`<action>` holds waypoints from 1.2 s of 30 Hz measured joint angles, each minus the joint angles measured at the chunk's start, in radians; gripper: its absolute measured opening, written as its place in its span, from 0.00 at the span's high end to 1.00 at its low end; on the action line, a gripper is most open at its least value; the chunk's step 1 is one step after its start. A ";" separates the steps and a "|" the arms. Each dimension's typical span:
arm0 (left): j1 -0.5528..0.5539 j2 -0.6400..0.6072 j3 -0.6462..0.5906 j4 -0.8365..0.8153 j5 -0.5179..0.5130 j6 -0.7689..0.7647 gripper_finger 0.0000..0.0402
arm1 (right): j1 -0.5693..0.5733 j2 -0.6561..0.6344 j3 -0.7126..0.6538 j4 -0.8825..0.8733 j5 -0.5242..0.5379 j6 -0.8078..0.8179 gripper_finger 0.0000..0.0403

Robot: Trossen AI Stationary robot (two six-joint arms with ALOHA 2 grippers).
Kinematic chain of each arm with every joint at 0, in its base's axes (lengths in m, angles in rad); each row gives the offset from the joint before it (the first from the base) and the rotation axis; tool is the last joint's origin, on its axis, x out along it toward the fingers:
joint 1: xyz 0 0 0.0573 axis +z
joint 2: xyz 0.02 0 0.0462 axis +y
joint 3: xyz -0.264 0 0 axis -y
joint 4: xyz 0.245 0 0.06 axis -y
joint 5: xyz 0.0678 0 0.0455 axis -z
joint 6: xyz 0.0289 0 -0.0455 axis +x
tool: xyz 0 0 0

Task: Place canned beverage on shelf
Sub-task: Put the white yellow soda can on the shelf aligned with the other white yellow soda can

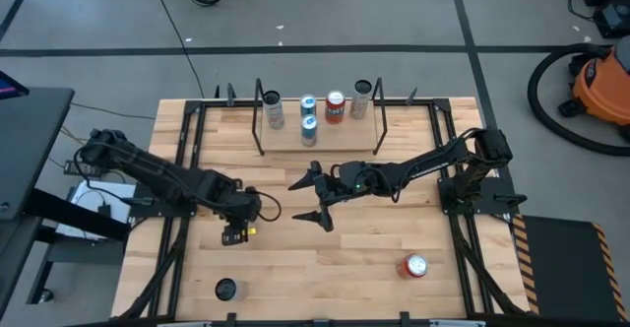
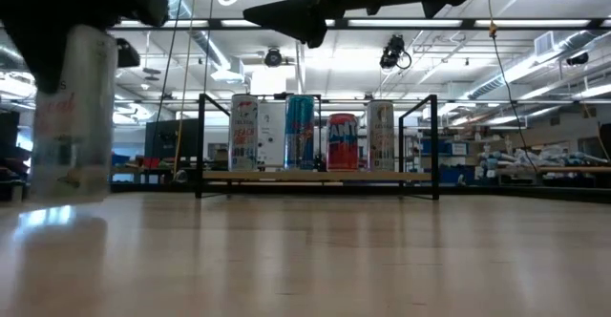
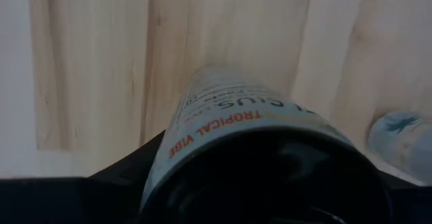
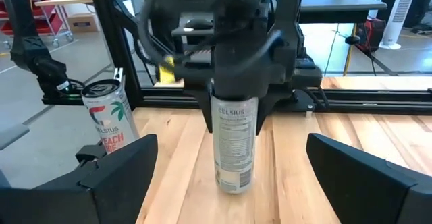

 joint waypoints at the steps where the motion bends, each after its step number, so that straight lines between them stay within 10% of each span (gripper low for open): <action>1: 0.007 0.000 0.014 0.002 0.000 0.015 0.35 | 0.000 0.000 0.000 -0.003 0.000 0.000 0.03; 16: 0.257 0.000 0.243 -0.022 -0.003 0.265 0.35 | -0.015 -0.177 0.000 -0.350 0.141 -0.009 0.03; 36: 0.346 0.071 0.412 0.152 -0.001 0.455 0.35 | -0.108 -0.180 0.000 -0.169 0.068 -0.086 0.03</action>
